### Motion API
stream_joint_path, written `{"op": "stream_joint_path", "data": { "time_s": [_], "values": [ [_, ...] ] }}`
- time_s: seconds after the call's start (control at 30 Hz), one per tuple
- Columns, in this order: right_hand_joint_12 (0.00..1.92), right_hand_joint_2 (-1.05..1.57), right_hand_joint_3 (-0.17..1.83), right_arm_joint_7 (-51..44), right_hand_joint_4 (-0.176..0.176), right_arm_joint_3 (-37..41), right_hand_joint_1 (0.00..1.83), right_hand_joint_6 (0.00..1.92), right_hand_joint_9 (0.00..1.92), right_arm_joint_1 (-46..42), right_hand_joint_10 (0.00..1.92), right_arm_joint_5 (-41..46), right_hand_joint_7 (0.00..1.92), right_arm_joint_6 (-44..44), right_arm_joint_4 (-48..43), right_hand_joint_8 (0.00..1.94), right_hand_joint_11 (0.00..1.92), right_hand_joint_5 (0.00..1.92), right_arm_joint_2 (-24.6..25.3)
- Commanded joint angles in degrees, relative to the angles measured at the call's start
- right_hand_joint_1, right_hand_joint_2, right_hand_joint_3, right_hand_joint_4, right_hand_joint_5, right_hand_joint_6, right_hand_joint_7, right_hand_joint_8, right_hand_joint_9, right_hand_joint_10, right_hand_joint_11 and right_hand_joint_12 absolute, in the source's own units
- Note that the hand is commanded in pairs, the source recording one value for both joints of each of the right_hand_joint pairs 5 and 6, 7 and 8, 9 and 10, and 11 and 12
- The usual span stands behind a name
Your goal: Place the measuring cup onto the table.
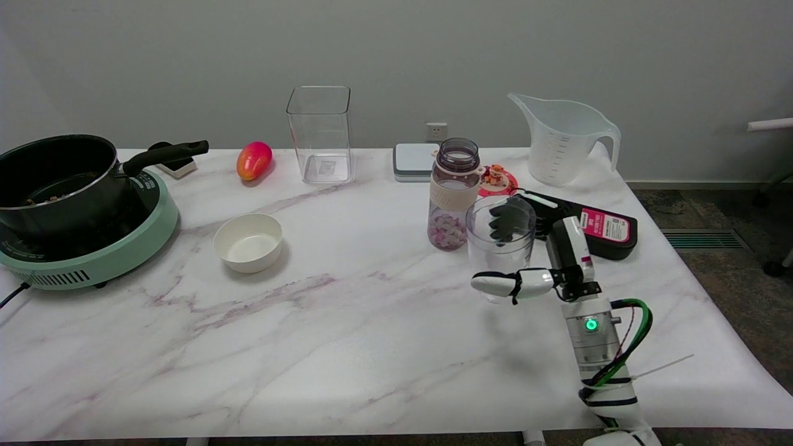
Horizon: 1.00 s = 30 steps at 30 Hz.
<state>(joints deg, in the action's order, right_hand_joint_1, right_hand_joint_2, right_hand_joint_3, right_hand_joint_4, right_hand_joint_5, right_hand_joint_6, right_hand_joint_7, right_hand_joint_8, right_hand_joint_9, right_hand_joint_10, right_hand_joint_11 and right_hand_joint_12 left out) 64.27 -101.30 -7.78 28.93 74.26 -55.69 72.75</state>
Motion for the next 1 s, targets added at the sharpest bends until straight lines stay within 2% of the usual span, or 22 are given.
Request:
{"op": "stream_joint_path", "data": {
  "time_s": [0.03,0.3,0.47,0.83,1.0],
  "values": [
    [1.81,1.57,0.26,-10.56,0.0,-4.68,1.29,1.92,1.92,1.76,1.92,-3.17,1.92,9.82,6.25,1.92,1.81,1.92,5.77],
    [1.81,1.57,0.27,-11.4,0.0,-4.68,1.3,1.92,1.92,2.53,1.92,-6.3,1.92,8.63,6.42,1.92,1.81,1.92,6.86],
    [1.81,1.57,0.28,-10.6,0.0,-5.27,1.3,1.92,1.92,5.42,1.92,-8.01,1.92,9.12,9.81,1.92,1.81,1.92,7.85],
    [1.82,1.57,0.25,-0.72,0.0,-5.4,1.29,1.92,1.92,12.71,1.92,-9.0,1.92,12.14,20.99,1.92,1.82,1.92,10.62],
    [1.82,1.57,0.24,7.94,0.0,-5.27,1.29,1.92,1.92,14.91,1.92,-9.0,1.92,11.02,23.94,1.92,1.82,1.92,10.68]
  ]
}}
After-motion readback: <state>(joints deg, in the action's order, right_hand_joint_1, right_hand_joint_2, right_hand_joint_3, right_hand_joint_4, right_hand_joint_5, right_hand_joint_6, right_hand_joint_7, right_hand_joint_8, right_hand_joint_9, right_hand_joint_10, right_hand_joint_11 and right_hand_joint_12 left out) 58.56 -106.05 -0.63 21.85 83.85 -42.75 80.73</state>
